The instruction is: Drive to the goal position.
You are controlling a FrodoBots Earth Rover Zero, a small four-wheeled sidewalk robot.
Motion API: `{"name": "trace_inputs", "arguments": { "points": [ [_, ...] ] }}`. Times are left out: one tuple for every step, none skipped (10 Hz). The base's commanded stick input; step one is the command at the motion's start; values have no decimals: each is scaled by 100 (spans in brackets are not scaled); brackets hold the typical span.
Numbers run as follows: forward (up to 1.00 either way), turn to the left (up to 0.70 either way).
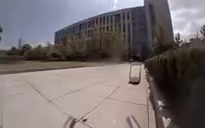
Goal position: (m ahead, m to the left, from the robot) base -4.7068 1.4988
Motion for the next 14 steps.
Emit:
{"name": "trace_inputs", "arguments": {
  "points": [
    [0,45],
    [0,45],
    [0,45],
    [0,45],
    [0,45],
    [0,45],
    [0,45],
    [0,45],
    [0,45],
    [0,45],
    [0,45],
    [0,45],
    [0,45],
    [0,45]
  ]
}}
